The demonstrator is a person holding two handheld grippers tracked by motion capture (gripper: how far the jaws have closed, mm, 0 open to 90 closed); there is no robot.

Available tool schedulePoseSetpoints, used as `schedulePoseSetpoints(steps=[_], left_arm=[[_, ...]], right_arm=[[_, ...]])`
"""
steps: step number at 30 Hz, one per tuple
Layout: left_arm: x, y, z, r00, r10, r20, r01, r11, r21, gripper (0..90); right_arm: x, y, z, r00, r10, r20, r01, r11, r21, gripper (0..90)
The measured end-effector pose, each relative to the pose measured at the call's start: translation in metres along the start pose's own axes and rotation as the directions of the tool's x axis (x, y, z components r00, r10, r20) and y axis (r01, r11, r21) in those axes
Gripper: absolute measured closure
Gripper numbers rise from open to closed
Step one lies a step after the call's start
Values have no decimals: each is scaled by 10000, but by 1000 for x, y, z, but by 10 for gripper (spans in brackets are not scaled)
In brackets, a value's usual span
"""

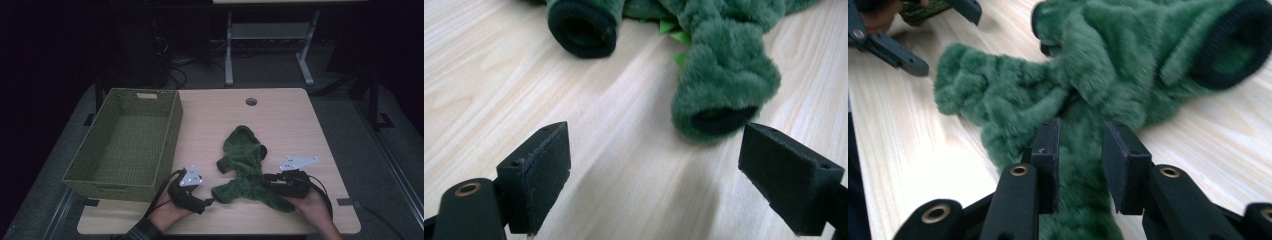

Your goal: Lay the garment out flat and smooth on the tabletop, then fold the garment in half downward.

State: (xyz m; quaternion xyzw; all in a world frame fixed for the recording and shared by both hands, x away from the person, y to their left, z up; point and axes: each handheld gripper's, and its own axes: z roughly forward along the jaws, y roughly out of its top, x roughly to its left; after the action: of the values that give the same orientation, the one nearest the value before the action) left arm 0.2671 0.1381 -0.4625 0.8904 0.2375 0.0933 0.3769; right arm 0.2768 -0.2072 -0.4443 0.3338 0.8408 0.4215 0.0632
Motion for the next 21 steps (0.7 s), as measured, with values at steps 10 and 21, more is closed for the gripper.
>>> schedulePoseSetpoints(steps=[10, 21], left_arm=[[0, -9, 7, 9993, 341, 168, -346, 9989, 321, 127], [1, -13, 8, 9985, 421, 335, -419, 9991, -76, 133]], right_arm=[[20, 18, 18, 9969, -411, -664, 406, 9991, -100, 685], [43, 32, 38, 9865, -951, -1331, 951, 9954, -64, 670]])
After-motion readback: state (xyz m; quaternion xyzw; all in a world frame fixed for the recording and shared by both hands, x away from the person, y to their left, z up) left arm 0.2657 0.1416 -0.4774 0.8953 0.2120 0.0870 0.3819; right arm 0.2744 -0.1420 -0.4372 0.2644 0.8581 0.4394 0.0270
